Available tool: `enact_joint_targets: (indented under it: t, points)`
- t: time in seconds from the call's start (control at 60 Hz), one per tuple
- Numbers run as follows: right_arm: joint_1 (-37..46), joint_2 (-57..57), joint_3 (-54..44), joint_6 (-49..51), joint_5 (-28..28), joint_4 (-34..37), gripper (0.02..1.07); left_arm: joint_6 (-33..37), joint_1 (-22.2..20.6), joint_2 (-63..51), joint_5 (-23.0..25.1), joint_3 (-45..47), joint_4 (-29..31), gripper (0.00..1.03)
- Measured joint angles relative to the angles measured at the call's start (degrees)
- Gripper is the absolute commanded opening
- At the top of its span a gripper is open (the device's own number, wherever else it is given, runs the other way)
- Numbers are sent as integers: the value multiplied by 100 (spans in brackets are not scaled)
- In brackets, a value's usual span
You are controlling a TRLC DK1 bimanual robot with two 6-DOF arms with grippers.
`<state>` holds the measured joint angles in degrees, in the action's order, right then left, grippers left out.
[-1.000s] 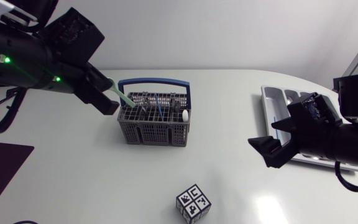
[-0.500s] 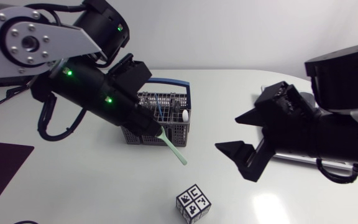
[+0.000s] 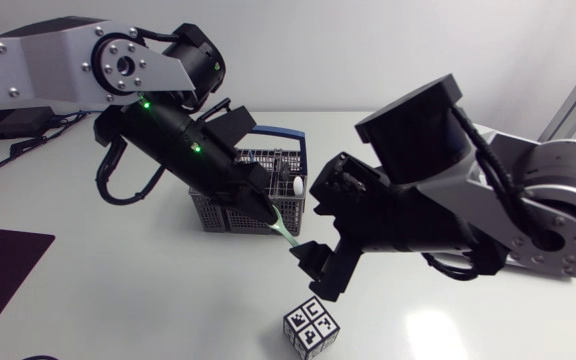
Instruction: Transfer all utensils from the basket to the drawer tray.
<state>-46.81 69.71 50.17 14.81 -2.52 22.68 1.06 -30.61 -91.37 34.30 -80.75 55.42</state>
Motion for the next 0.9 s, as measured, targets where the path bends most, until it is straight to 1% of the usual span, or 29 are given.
enact_joint_targets:
  t: [0.083,0.2,0.217,0.233,0.25,0.283,0.35,0.55,0.567,0.617,0.717,0.733,0.75,0.9]
  points:
    - [-63,127,96,2,2,-20,74,-2,46,-31,37,-13,7,4]
    - [-79,245,153,0,4,-22,55,-4,94,-44,111,-37,22,4]
    - [-79,264,157,2,4,-22,54,-4,94,-44,111,-42,24,4]
    - [-79,271,160,0,7,-24,49,-4,94,-44,116,-44,24,4]
    - [-79,280,160,0,9,-31,47,-7,94,-44,127,-52,26,4]
    - [-81,297,160,0,22,-59,39,-7,94,-48,129,-66,26,4]
    - [-90,313,164,0,26,-68,30,-7,94,-52,144,-85,26,4]
    - [-127,433,201,0,24,-107,29,-7,94,-52,149,-107,24,4]
    - [-127,444,201,0,22,-107,28,-7,94,-52,151,-107,24,4]
    - [-142,479,201,0,22,-107,22,-9,94,-55,170,-107,24,4]
    - [-166,538,214,0,22,-105,20,-28,94,-55,195,-107,24,4]
    - [-170,546,221,0,24,-105,17,-31,94,-55,197,-107,24,4]
    - [-184,560,234,0,24,-105,17,-52,94,-55,201,-107,24,4]
    - [-184,570,245,0,24,-105,14,-98,98,-55,234,-107,22,4]
